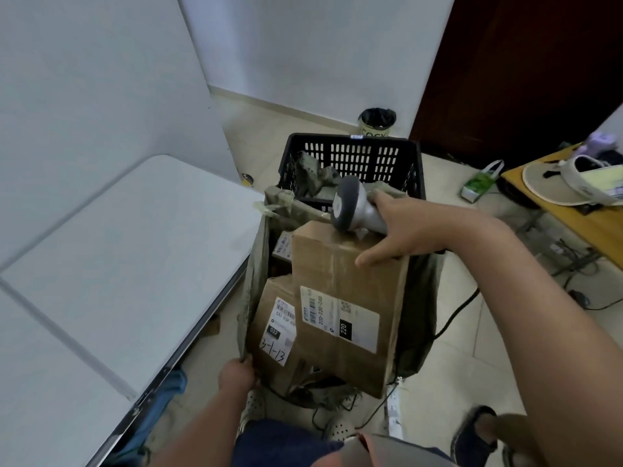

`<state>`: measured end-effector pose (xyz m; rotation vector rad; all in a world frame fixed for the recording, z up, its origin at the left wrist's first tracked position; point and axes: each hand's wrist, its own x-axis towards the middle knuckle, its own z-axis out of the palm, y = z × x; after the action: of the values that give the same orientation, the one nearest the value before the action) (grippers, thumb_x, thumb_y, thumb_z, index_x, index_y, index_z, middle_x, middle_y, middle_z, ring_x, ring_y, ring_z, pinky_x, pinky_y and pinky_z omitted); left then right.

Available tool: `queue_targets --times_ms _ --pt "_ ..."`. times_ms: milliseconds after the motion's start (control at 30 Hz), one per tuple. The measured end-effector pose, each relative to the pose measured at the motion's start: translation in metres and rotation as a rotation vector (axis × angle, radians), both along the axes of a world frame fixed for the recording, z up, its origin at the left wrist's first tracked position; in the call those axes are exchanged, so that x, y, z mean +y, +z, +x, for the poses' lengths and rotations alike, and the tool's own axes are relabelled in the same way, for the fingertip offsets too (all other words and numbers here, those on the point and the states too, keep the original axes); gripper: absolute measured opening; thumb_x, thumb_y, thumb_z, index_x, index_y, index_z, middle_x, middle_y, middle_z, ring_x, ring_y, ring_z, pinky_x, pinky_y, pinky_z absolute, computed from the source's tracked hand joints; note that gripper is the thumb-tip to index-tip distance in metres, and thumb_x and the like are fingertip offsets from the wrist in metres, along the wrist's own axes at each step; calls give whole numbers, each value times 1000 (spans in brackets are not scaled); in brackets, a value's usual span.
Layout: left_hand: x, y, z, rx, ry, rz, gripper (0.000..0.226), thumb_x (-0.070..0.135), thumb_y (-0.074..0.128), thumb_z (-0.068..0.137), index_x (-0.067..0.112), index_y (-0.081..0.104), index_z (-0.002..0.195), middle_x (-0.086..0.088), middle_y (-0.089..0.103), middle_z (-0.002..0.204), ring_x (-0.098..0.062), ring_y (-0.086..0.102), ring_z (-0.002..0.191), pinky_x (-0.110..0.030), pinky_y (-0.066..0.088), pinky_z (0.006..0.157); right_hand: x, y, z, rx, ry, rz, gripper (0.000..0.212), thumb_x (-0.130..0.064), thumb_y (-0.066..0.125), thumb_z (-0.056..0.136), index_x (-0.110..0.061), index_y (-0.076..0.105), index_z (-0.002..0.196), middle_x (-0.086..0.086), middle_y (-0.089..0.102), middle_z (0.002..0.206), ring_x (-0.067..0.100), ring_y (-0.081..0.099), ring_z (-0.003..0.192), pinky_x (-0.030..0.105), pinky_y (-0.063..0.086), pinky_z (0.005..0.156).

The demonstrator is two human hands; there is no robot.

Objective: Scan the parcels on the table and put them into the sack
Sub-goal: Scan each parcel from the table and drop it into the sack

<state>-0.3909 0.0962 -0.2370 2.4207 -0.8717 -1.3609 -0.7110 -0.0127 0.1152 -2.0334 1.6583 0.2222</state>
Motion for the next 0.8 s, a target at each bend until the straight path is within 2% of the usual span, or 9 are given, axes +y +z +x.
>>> queue_targets --times_ms 67,133,267,400,500,567,700,767,800 --pt "-6 -28 7 -34 20 31 41 33 44 101 -1 66 96 -18 70 95 -37 67 93 -45 56 88 2 2 -7 9 -16 -7 106 -67 74 67 -15 27 147 -1 50 125 15 46 102 29 42 88" --pt "-11 -57 13 -55 47 75 42 34 41 102 -1 65 99 -19 69 92 -37 67 89 -46 56 86 2 1 -12 11 -35 -25 103 -64 76 69 -15 28 146 -3 49 115 15 48 98 28 43 83" --pt "-13 -51 1 -20 124 79 37 31 44 101 -2 61 100 -19 64 87 -41 64 90 -45 54 83 2 -14 -11 19 -23 -75 100 -62 77 70 -11 31 141 2 54 121 14 47 95 26 41 77" --pt "-14 -72 6 41 249 121 37 30 51 93 -3 64 103 -23 67 92 -44 64 93 -54 56 88 9 -46 3 61 20 -125 72 -58 76 73 -15 39 118 1 56 114 17 51 92 32 45 75" --pt "-11 -49 -4 83 304 89 36 31 52 93 -3 62 101 -22 66 95 -44 63 97 -52 55 88 11 -80 10 101 68 -144 86 -60 73 75 -12 35 135 5 53 132 26 53 116 39 43 96" --pt "-6 -17 -16 147 345 36 25 32 55 94 8 60 101 -17 64 102 -40 60 100 -47 51 91 13 -101 12 110 67 -127 96 -61 71 76 -10 28 145 6 49 140 28 48 125 41 39 105" --pt "3 1 -27 356 523 -32 11 25 58 97 14 58 94 -12 64 108 -28 60 93 -40 51 87 13 -125 17 72 45 -160 82 -50 73 80 -15 33 142 5 51 135 25 49 123 38 42 100" --pt "6 0 -32 431 616 -49 8 17 56 98 11 56 103 -13 63 105 -28 61 93 -41 53 85 12 -135 25 17 14 -162 71 -32 73 84 -19 34 142 5 52 132 24 53 120 38 49 93" --pt "8 -3 -35 442 651 -67 14 15 56 98 9 53 110 -14 62 107 -29 61 94 -41 55 82 13 -142 29 0 10 -144 68 -25 71 85 -21 34 142 4 52 130 24 54 118 37 50 91"
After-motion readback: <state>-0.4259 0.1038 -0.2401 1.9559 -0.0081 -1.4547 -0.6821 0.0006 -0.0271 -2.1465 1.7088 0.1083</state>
